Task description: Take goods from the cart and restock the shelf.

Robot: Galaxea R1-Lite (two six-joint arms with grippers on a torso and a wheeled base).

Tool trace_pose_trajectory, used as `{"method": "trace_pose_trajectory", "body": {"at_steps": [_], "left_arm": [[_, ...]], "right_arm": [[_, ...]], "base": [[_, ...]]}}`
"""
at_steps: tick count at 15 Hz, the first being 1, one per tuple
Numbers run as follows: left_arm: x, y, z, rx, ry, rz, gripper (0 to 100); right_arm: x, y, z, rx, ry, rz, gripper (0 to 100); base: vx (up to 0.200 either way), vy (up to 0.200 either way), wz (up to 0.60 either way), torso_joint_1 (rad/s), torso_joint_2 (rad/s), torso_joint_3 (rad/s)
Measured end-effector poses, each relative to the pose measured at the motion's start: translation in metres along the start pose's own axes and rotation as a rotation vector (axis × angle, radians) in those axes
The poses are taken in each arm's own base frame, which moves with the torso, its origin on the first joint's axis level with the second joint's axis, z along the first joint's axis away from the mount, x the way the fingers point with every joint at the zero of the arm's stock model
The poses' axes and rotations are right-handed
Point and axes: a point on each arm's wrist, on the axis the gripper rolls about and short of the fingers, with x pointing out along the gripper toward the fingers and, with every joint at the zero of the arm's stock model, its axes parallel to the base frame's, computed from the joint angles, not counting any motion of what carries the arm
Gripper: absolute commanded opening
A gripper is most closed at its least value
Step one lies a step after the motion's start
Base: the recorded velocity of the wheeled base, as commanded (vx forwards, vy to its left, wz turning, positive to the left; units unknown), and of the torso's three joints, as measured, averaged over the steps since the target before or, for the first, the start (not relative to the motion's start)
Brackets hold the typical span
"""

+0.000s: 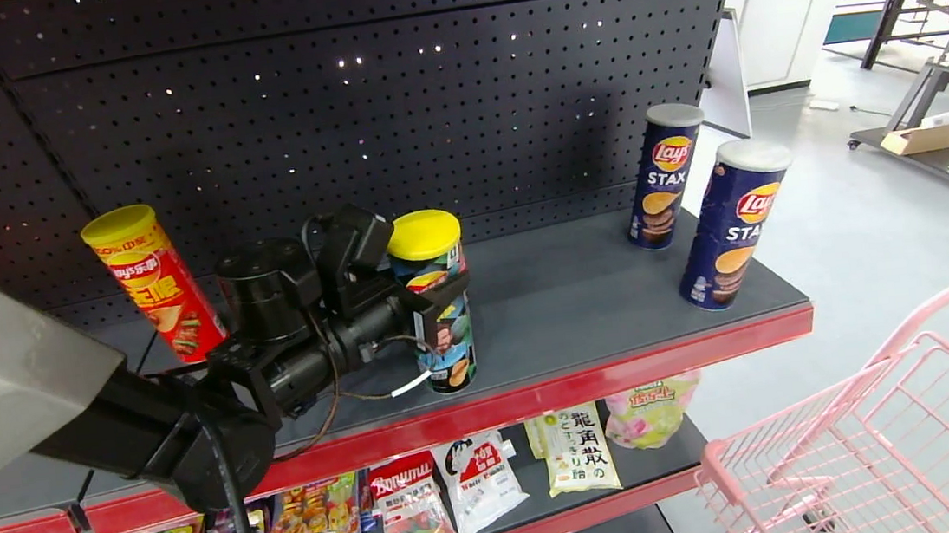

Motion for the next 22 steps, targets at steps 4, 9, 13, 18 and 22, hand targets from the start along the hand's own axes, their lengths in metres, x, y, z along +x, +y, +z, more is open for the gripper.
{"method": "trace_pose_trajectory", "body": {"at_steps": [4,9,13,18,22], "left_arm": [[-0.002,-0.0019,0.0003,-0.005,0.006,0.0,0],[-0.0004,-0.0066,0.0023,-0.031,0.002,-0.01,0],[0.0023,-0.0088,0.0009,-0.033,0.002,-0.016,0],[0.0032,-0.009,-0.0029,-0.042,0.018,-0.018,100],[0.0038,-0.0072,-0.0035,-0.044,0.017,0.021,100]], "right_arm": [[0.0,0.0,0.0,0.005,0.0,0.0,0],[-0.0003,-0.0001,0.0,0.005,-0.001,-0.001,0],[-0.0004,-0.0001,0.0,0.005,-0.002,0.0,0],[-0.0004,-0.0001,0.0,0.005,-0.002,0.0,0],[-0.0004,-0.0001,0.0001,0.005,-0.002,0.0,0]], "base": [[0.0,0.0,0.0,0.0,0.0,0.0],[0.0,0.0,0.0,0.0,0.0,0.0],[0.0,0.0,0.0,0.0,0.0,0.0],[0.0,0.0,0.0,0.0,0.0,0.0],[0.0,0.0,0.0,0.0,0.0,0.0]]}}
